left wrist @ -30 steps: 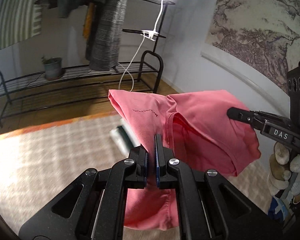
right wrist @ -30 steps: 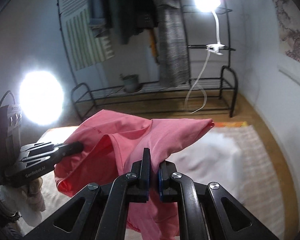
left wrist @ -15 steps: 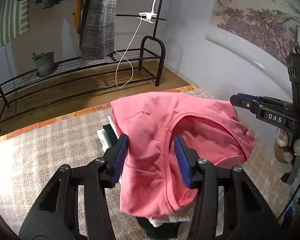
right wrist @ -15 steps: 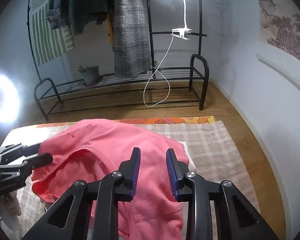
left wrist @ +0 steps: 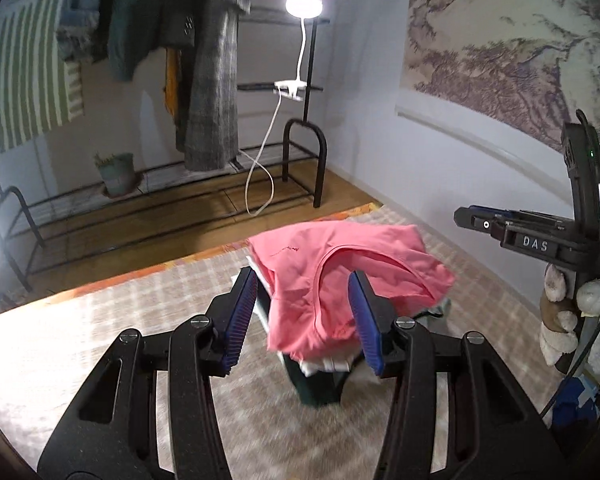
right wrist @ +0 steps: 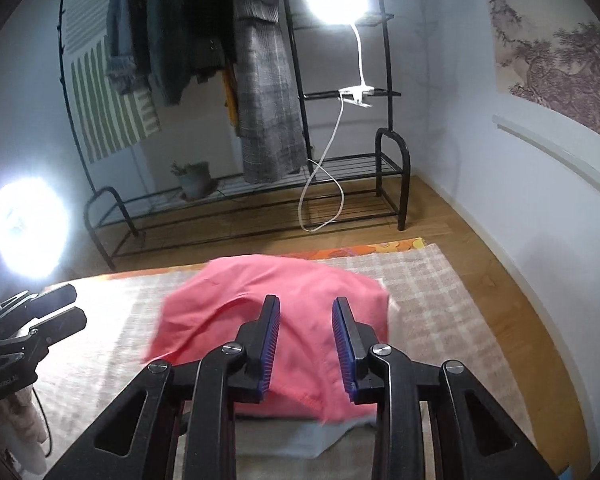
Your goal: Fold small clothes
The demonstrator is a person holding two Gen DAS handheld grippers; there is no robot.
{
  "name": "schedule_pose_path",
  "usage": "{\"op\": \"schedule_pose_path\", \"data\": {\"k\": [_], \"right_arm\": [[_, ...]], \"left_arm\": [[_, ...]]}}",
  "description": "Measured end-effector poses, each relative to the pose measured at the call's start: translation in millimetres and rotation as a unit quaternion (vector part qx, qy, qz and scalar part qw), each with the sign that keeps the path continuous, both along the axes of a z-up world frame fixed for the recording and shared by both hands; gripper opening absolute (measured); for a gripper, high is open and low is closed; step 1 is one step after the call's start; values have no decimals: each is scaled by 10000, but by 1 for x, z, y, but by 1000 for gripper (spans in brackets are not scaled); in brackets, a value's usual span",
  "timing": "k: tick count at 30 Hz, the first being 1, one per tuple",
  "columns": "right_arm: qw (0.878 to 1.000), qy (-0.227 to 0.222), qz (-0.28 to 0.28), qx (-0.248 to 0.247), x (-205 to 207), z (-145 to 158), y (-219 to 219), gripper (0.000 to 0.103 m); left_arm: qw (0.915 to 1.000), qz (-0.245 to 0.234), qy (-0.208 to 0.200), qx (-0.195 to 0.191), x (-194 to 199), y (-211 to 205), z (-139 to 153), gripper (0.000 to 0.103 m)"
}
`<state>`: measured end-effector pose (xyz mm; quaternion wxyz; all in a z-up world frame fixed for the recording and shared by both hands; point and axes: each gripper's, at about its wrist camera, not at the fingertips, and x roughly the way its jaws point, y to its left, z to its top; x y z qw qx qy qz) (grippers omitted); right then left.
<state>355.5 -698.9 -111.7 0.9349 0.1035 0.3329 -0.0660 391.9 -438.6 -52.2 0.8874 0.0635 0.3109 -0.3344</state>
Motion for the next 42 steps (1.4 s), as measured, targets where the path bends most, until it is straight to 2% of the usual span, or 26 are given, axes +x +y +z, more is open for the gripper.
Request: {"op": "schedule_pose_path", "data": {"k": [6,11,13,18,22,24,30,32,35,37,42], "right_arm": [[9996,-184,9,-197,-52,38,47,28],[9988,-312,131,-365,-92,66,89,28],[9984,-325,158,-444,-106,71,106,28],[9986,-361,159,-350,-135,73,138,30],[9987,-313,59,-410,-154,62,161,34],[9987,-286,18,-421,-163,54,172,36],[9984,-345,-124,-433,-179,39,191,54],[9978,-363,-232,-509,-181,36,197,71],[9963,-427,-314,-678,-180,36,203,79],[9955,-476,-337,-750,-180,37,205,87],[9932,-633,-486,-853,-181,39,204,100]], "left_arm": [[9997,65,-183,-120,-47,50,36,49],[9992,131,-304,-230,-82,85,54,50],[9991,118,-308,-280,-98,100,58,53],[9990,71,-333,-280,-127,126,55,56],[9990,84,-276,-329,-146,149,45,69],[9991,127,-271,-316,-154,161,38,73],[9990,299,-323,-64,-165,179,19,85],[9989,332,-328,58,-166,178,14,90],[9984,371,-384,189,-168,178,11,93],[9979,413,-413,284,-169,177,9,100],[9980,460,-372,218,-171,178,9,101]]}}
